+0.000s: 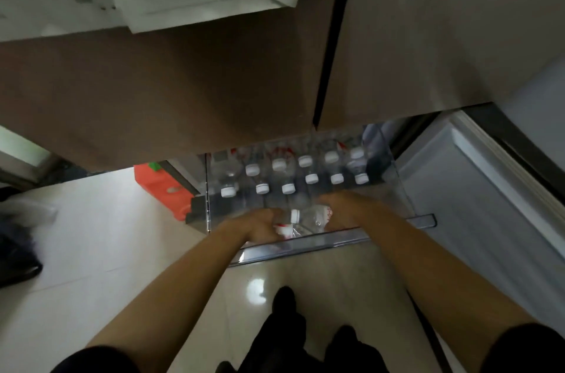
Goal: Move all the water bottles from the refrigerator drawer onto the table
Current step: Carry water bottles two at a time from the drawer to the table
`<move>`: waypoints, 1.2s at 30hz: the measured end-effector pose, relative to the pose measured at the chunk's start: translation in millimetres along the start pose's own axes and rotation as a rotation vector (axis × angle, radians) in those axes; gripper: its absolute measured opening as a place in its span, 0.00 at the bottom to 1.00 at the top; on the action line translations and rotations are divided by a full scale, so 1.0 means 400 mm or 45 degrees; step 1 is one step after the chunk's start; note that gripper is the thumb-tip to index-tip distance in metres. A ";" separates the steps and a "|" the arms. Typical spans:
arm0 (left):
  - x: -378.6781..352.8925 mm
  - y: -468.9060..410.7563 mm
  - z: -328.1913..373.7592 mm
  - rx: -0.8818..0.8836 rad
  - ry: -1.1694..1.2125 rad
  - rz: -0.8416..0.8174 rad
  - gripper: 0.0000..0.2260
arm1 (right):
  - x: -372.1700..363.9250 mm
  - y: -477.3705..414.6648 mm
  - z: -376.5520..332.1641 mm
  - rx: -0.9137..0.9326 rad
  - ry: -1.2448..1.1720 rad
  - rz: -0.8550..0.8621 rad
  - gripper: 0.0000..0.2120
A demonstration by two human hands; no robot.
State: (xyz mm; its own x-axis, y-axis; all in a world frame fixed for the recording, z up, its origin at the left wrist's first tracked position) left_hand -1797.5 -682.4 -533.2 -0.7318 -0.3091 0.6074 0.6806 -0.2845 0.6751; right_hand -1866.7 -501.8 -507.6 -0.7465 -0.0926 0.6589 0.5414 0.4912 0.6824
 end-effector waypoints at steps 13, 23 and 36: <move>-0.010 -0.036 -0.002 0.033 -0.173 0.003 0.28 | -0.019 -0.037 0.040 -0.021 0.074 0.021 0.32; 0.006 -0.032 0.019 0.126 -0.224 0.152 0.25 | 0.014 -0.006 0.065 -0.065 -0.107 0.249 0.34; 0.151 0.132 0.071 0.120 0.299 0.965 0.36 | 0.109 0.131 0.113 -0.045 -0.737 0.748 0.44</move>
State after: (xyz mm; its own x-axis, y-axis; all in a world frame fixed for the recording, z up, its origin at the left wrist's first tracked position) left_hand -1806.8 -690.2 -449.0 -0.0374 -0.5738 0.8181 0.9762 0.1541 0.1527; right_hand -1888.5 -441.2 -457.3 -0.4141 0.6364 0.6508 0.9102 0.2920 0.2936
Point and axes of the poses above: each hand's wrist, its own y-axis away from the middle knuckle, its own x-axis out of the back of the hand, z = x × y, the point moved 5 cm from there along -y, towards the middle knuckle, and after that the axes turned 1 degree about -y, right-handed, at the moved point
